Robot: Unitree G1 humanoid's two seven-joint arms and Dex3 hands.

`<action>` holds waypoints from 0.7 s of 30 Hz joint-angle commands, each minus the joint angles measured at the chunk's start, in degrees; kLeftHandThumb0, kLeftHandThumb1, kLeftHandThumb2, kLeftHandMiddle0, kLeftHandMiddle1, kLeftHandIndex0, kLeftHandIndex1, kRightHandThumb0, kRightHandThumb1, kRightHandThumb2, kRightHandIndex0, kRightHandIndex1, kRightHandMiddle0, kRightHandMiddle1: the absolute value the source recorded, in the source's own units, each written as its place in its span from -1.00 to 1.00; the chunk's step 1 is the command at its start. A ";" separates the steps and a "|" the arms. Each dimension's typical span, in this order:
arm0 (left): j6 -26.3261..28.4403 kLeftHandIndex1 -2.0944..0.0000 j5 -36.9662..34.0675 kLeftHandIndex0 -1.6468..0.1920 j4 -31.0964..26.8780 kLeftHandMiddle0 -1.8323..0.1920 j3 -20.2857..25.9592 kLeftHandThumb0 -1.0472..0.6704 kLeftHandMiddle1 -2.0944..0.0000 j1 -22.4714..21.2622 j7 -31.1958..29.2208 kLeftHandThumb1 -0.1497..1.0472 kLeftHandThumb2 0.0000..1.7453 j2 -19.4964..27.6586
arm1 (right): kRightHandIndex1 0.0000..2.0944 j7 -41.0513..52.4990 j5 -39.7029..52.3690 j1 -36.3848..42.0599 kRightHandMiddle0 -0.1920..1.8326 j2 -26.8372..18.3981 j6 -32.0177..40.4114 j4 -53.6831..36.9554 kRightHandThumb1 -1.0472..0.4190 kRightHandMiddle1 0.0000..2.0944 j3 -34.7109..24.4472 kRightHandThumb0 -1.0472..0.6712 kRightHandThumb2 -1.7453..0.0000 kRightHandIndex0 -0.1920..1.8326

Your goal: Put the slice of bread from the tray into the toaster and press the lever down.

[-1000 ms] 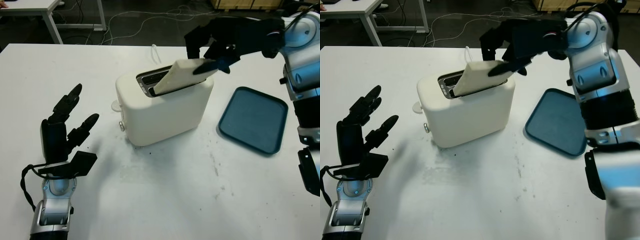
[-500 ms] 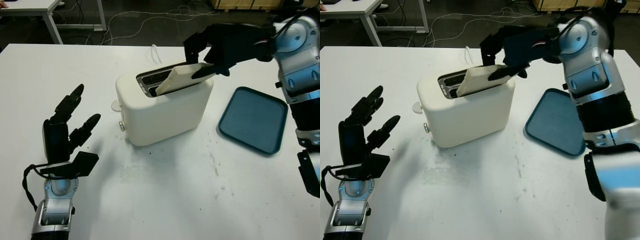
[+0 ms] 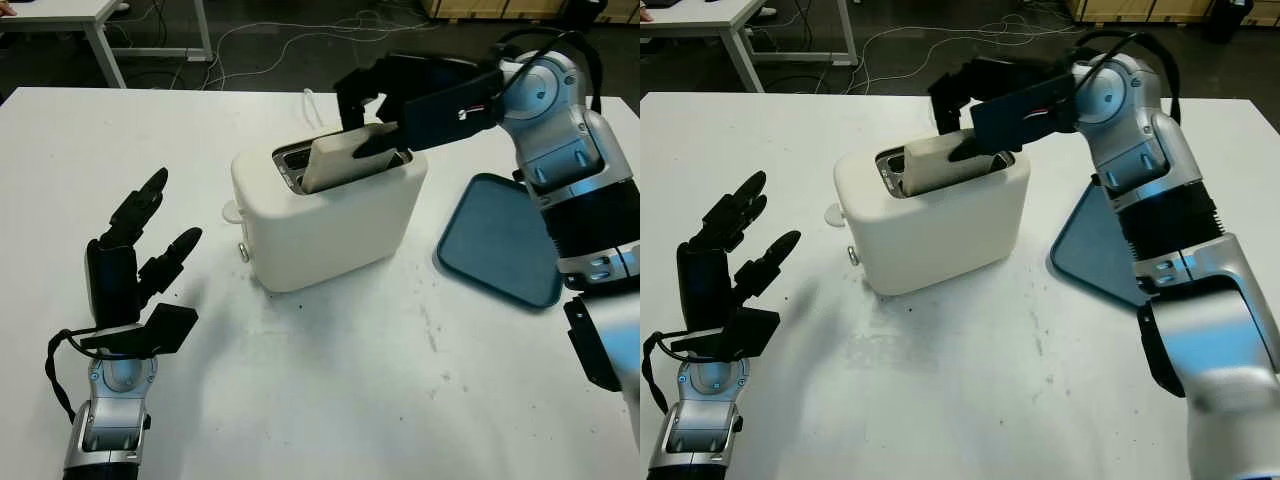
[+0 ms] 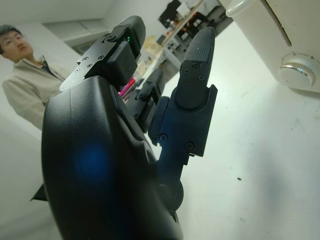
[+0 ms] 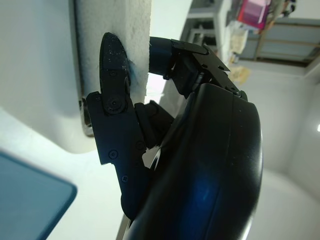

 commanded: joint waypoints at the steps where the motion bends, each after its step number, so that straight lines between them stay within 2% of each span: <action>1: -0.09 1.00 0.70 0.14 -0.42 0.12 -0.25 -0.29 1.00 0.56 0.35 0.79 -0.97 -0.05 | 0.47 -1.19 -0.79 -1.03 -0.28 -0.60 -3.92 -0.58 -0.83 0.34 0.24 -0.53 0.74 -0.25; 2: -0.18 1.00 0.68 0.14 -0.30 0.12 -0.22 -0.29 1.00 0.58 0.37 0.79 -0.97 -0.01 | 0.25 -1.48 -1.50 -1.08 -0.28 -1.09 -5.77 -0.57 -0.83 0.02 0.53 -0.58 0.79 -0.38; 4: -0.32 1.00 0.60 0.14 -0.26 0.12 -0.13 -0.29 1.00 0.65 0.31 0.79 -0.97 0.11 | -0.04 -2.50 -2.88 -1.13 -0.24 -1.96 -9.60 -0.29 -0.83 -0.55 0.78 -0.63 0.86 -0.56; 6: -0.28 1.00 0.38 0.14 -0.28 0.12 -0.06 -0.29 1.00 0.73 0.17 0.79 -0.97 0.14 | -0.15 -4.58 -4.50 -1.14 -0.26 -2.61 -13.15 0.09 -0.83 -0.75 0.81 -0.63 0.89 -0.66; 7: -0.19 1.00 0.25 0.14 -0.37 0.12 -0.05 -0.29 1.00 0.75 0.08 0.79 -0.97 0.10 | -0.14 -6.32 -5.55 -1.08 -0.30 -2.91 -15.24 0.40 -0.83 -0.83 0.79 -0.61 0.89 -0.74; 11: -0.44 1.00 0.15 0.14 -0.35 0.12 -0.05 -0.29 1.00 0.64 -0.02 0.79 -0.97 0.23 | -0.12 -17.82 -12.56 -0.85 -0.33 -4.39 -24.55 2.19 -0.83 -0.90 1.13 -0.60 0.88 -0.79; 15: -0.10 1.00 1.29 0.14 -0.97 0.12 0.00 -0.29 1.00 0.66 0.01 0.79 -0.97 0.82 | -0.09 -39.11 -26.97 -2.43 -0.25 -7.12 -35.20 6.16 -0.83 -0.89 3.80 -0.58 0.92 -0.68; 21: -1.57 1.00 2.22 0.15 -2.54 0.12 0.25 -0.31 1.00 0.27 -1.16 0.79 -0.93 3.47 | -0.12 -62.66 -41.90 -4.91 -0.14 -9.75 -38.21 11.07 -0.81 -0.87 8.37 -0.47 0.99 -0.51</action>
